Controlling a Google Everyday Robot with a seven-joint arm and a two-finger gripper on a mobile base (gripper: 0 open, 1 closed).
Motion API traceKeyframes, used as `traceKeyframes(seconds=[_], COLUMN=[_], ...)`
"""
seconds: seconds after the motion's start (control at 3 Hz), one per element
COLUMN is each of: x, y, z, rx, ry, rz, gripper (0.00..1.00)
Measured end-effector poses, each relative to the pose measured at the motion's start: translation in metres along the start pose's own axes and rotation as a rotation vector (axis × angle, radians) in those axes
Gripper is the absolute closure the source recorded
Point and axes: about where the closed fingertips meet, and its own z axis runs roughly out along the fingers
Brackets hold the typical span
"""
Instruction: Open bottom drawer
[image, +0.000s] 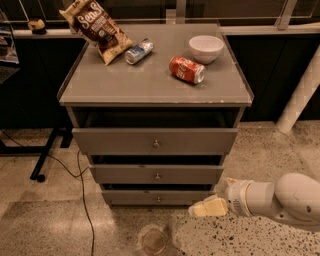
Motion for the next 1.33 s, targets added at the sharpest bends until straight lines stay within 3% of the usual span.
traceKeyframes(seconds=[0.33,0.67,1.0,1.33], x=[0.004,0.016,0.016,0.034], y=[-0.012,-0.029,-0.029,-0.038], z=[0.019,0.055,0.055,0.069], rx=[0.024,0.02,0.019,0.04], ry=[-0.066,-0.074,-0.074,-0.049], rz=[0.041,0.094,0.093,0.136], gripper=[0.0,0.0,0.0,0.0])
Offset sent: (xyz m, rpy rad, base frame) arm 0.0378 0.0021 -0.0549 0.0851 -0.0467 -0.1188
